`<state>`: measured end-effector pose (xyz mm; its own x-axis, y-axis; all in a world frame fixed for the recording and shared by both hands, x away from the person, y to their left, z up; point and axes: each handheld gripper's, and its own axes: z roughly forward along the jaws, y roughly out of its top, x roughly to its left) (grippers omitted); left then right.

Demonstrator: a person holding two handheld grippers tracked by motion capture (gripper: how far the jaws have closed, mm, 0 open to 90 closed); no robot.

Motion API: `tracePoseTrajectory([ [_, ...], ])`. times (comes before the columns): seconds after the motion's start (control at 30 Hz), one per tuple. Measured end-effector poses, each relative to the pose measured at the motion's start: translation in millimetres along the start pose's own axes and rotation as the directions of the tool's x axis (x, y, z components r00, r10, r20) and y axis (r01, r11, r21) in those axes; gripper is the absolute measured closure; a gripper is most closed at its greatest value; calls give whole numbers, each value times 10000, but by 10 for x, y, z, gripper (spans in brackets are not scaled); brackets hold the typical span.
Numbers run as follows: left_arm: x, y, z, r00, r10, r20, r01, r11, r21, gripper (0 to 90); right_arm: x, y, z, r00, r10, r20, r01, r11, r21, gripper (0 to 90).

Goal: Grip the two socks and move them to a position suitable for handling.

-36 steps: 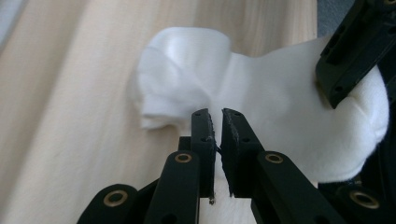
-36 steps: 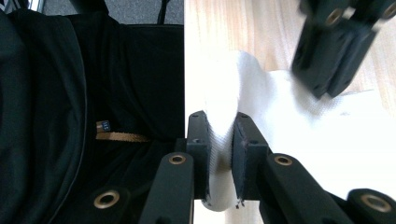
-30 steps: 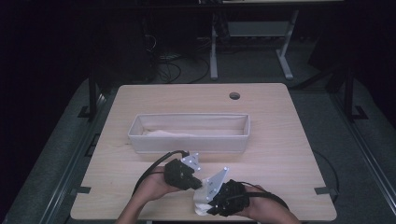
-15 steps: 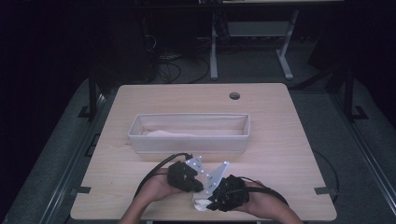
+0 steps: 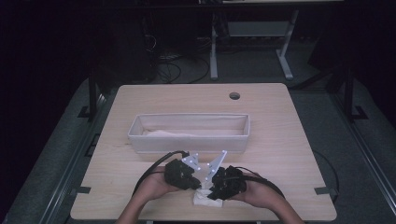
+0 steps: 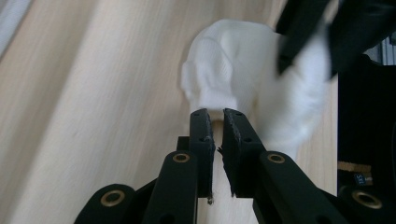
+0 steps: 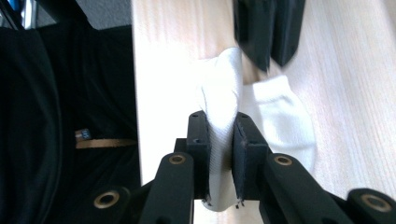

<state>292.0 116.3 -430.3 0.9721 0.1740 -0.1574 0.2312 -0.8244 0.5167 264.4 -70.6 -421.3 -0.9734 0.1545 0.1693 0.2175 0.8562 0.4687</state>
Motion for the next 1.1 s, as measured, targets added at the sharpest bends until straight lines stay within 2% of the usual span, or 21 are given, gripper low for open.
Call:
tracePoseTrajectory([
  [0.13, -19, -45, -91, 9999, -7, -108, 5, 9998, -184, 821, -65, -2, 45, 9999, 152, 27, -152, 9998, 134, 788],
  [0.23, -38, -53, -136, 9998, 159, -154, -162, 9997, -197, 815, -104, -9, 80, 9996, 287, 10, -287, 9993, 259, 789],
  [0.37, -83, -58, -165, 9997, 253, -53, -255, 9992, -319, 803, -135, -32, 102, 9991, 425, -23, -425, 9989, 218, 789],
  [0.53, -100, -30, -110, 9990, 427, 111, -426, 9991, -57, 762, -154, -43, 111, 9989, 459, -125, -457, 9987, 206, 786],
  [0.67, -123, 2, -59, 9981, 516, 348, -515, 9987, -54, 740, -142, -53, 100, 9993, 368, -46, -367, 9992, 135, 780],
  [0.87, -136, 17, -19, 9981, 579, 218, -581, 9982, 113, 710, -143, -91, 82, 9989, 472, -27, -472, 9988, 112, 777],
  [0.97, -136, 41, 16, 9979, 620, 180, -623, 9979, 189, 734, -138, -95, 78, 9992, 391, 13, -391, 9992, 79, 766],
  [1.1, -132, 62, 52, 9983, 567, 142, -570, 9982, 204, 787, -106, -97, 65, 9997, 221, 122, -223, 9997, 101, 691],
])
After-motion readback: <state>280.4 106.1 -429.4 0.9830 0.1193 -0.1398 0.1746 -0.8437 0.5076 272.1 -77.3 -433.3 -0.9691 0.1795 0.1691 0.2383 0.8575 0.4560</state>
